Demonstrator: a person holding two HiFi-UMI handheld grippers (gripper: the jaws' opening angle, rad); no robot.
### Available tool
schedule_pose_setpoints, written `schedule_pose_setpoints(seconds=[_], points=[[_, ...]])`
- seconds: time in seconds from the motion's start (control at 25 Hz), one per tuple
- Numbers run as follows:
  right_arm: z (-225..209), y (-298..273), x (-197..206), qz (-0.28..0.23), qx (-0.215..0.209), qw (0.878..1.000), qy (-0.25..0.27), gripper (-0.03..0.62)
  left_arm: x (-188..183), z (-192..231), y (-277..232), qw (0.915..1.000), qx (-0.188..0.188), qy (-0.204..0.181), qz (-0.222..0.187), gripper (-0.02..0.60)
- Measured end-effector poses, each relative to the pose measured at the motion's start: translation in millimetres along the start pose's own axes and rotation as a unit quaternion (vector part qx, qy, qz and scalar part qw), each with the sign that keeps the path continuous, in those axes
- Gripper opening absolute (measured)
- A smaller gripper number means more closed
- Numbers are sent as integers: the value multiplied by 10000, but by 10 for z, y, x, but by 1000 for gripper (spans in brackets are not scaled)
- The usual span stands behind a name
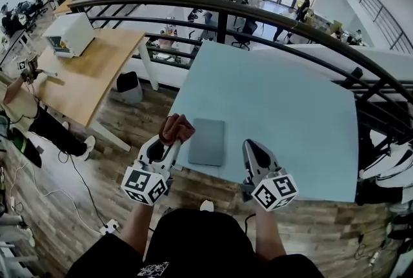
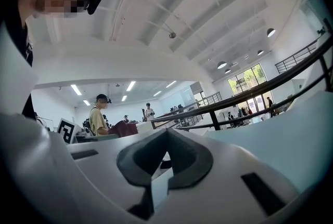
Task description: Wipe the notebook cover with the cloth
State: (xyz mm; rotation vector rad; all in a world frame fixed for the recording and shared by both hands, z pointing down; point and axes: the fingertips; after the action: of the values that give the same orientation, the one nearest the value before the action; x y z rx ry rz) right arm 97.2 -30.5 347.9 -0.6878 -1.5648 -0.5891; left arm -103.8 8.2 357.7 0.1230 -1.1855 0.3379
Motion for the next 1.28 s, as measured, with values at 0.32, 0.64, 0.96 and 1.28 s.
schedule_pose_setpoints(seconds=[0.32, 0.64, 0.96, 1.28], points=[[-108, 23, -1, 23, -64, 10000, -12, 6, 50, -140, -114, 9999, 39, -50, 105, 127], [-151, -116, 150, 102, -102, 9997, -190, 5, 104, 39, -173, 9999, -60, 82, 104, 127], [-207, -482, 450, 644, 49, 9977, -197, 5, 200, 264, -567, 9976, 171, 256, 616, 127], [-396, -775, 787, 1042, 237, 9926, -574, 5, 649, 408, -1075, 9871, 537, 477, 1430, 126]])
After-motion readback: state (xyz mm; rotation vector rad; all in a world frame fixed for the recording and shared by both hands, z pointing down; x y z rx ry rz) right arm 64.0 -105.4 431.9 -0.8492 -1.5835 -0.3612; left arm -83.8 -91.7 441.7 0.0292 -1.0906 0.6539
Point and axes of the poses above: the fingertips, and each gripper's own axes: y backward along the fingers, z to its left, x out of its underside, and after that the axes turned 12 degrees about y, right-handed
